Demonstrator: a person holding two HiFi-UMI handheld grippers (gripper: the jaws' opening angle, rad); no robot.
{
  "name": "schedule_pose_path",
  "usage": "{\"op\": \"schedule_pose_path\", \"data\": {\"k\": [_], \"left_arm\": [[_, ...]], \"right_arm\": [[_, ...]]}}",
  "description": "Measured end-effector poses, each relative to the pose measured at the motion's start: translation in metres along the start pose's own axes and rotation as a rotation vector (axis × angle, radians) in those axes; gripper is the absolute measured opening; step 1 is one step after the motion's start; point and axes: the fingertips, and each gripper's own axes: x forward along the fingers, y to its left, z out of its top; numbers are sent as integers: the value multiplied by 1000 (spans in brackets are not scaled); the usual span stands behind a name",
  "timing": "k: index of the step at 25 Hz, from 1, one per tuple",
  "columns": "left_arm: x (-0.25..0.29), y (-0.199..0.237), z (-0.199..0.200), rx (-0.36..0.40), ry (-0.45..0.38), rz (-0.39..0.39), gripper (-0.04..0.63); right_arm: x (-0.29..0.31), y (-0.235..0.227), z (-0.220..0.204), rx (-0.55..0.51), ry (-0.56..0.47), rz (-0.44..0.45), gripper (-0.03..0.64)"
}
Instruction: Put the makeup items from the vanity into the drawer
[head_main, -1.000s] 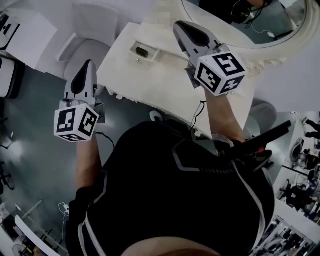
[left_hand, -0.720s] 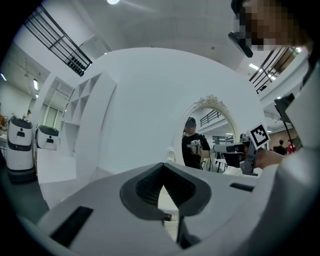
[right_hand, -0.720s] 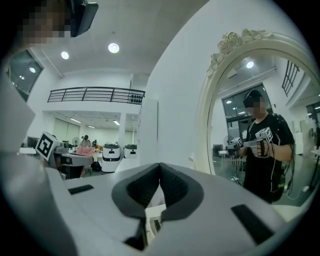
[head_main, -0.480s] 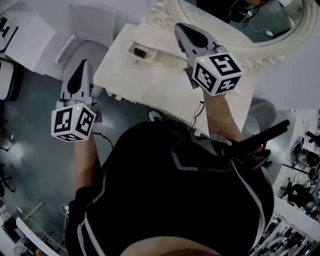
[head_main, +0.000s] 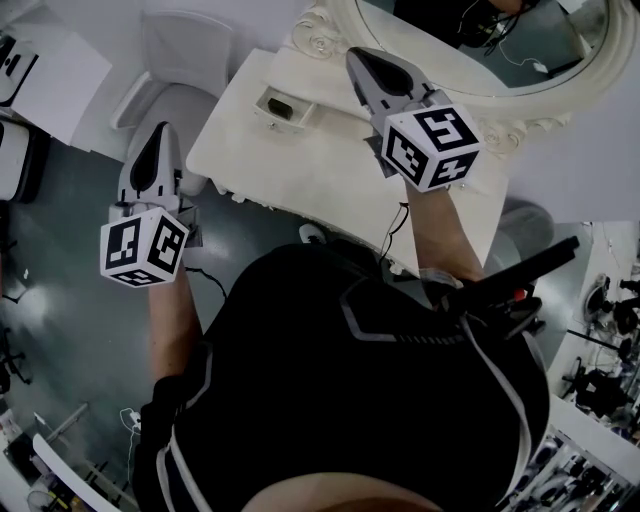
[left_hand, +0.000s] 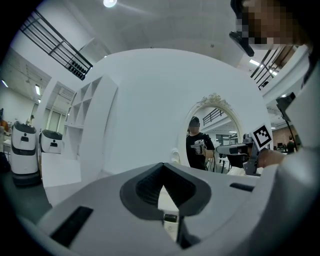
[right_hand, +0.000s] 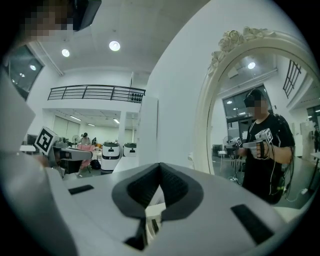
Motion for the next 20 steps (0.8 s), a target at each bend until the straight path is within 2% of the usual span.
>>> {"op": "schedule_pose_path", "data": {"k": [20], "left_arm": [[5,0,-1,-2,-2,8,3]], "right_arm": [[8,-6,-5,-1,27,-10,5]]}}
